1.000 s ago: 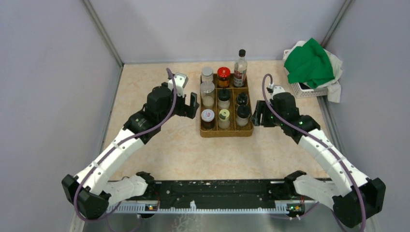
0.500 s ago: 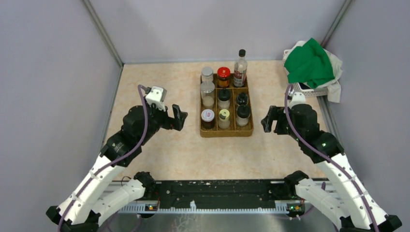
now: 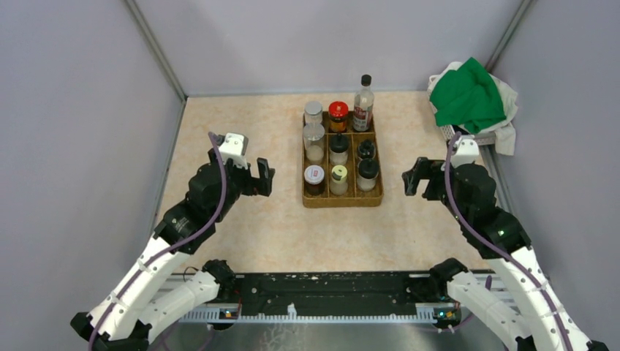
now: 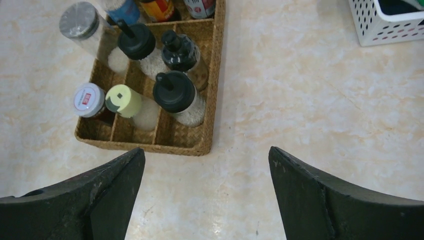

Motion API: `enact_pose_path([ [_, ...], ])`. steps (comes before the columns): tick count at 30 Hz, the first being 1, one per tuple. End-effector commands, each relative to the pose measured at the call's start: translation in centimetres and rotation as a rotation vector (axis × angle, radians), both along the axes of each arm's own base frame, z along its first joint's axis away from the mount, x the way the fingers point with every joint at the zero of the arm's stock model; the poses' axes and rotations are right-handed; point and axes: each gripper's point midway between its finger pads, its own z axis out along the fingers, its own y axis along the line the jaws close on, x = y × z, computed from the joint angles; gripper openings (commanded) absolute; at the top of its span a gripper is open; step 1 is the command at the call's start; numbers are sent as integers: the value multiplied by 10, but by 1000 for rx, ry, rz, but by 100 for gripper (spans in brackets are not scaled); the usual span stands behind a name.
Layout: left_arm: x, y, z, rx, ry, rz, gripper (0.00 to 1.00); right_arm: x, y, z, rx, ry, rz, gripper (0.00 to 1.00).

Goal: Organize the condiment bottles
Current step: Reset both arms

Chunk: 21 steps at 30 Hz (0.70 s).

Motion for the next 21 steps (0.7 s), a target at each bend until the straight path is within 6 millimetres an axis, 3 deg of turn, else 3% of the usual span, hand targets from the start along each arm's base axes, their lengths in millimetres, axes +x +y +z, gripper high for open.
enact_pose_path([
  [1,0,7,0,4,-36,28,99,0,2,22,28,-113,21,93],
  [10,17,17,-2,-19,-81,143,99,17,6,9,24,-126,4,94],
  [21,33,8,4,-44,-150,144,99,36,12,-9,38,-131,-22,95],
])
